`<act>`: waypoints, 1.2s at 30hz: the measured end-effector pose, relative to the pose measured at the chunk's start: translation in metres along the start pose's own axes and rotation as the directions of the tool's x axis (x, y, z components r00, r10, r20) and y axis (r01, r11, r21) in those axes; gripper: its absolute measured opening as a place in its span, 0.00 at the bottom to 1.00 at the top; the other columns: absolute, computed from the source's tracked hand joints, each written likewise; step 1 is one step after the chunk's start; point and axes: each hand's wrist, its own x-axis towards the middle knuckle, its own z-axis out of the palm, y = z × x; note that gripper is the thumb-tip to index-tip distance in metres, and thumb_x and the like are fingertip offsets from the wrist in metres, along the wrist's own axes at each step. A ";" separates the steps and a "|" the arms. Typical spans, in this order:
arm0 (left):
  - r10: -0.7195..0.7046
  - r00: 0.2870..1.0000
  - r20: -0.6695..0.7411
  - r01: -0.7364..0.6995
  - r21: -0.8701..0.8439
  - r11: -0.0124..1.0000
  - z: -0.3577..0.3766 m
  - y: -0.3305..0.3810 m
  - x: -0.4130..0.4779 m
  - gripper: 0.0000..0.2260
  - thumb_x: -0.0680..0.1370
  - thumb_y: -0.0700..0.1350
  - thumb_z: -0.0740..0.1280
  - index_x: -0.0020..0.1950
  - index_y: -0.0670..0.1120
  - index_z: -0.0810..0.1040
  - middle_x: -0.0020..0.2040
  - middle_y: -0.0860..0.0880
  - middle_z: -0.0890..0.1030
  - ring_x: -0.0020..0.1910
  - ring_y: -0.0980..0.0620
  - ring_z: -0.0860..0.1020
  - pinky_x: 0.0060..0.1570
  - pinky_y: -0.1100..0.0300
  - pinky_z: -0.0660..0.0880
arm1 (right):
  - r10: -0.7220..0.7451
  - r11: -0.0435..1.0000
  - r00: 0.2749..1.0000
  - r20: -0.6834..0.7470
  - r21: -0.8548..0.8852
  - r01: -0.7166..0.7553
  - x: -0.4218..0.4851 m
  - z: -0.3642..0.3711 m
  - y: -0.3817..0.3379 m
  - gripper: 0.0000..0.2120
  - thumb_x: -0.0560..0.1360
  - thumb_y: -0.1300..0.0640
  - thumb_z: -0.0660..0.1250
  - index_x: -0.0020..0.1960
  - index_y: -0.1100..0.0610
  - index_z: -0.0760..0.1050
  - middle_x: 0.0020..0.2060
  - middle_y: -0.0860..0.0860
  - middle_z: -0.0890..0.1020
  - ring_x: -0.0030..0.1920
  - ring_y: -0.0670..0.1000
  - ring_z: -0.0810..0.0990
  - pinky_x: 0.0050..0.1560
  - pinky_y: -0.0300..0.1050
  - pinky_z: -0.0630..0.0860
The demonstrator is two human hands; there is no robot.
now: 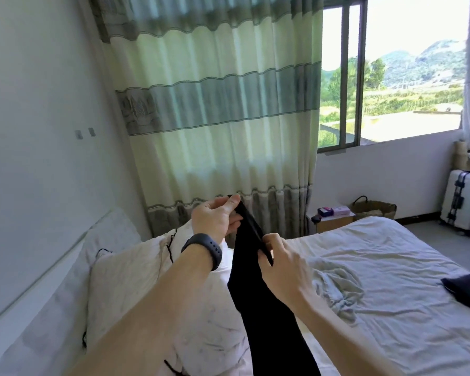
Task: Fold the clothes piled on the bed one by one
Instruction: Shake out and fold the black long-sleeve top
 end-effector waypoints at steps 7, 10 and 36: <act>0.080 0.954 -0.287 -0.087 -0.011 0.996 -0.069 0.013 0.027 0.11 0.75 0.44 0.76 0.52 0.40 0.80 0.43 0.42 0.85 0.31 0.50 0.84 0.31 0.61 0.80 | -0.025 0.952 0.950 0.311 -0.283 0.117 0.012 -0.040 0.039 0.07 0.77 0.57 0.63 0.51 0.48 0.77 0.42 0.43 0.79 0.39 0.49 0.76 0.32 0.42 0.64; 0.125 0.897 -0.424 -0.098 0.085 0.992 -0.107 0.015 0.034 0.08 0.76 0.45 0.75 0.45 0.43 0.80 0.43 0.42 0.83 0.31 0.51 0.81 0.29 0.64 0.79 | 0.079 0.941 0.959 0.271 -0.337 0.017 0.034 -0.070 0.053 0.15 0.72 0.64 0.64 0.36 0.45 0.80 0.34 0.40 0.80 0.36 0.44 0.77 0.31 0.39 0.69; 0.073 0.966 -0.247 -0.047 0.109 0.993 -0.174 0.007 0.000 0.11 0.74 0.42 0.77 0.38 0.48 0.76 0.38 0.48 0.80 0.37 0.52 0.80 0.33 0.63 0.76 | -0.094 0.953 0.892 0.443 0.298 -0.047 0.008 0.024 0.013 0.15 0.70 0.45 0.80 0.36 0.50 0.76 0.29 0.43 0.77 0.30 0.44 0.74 0.33 0.39 0.69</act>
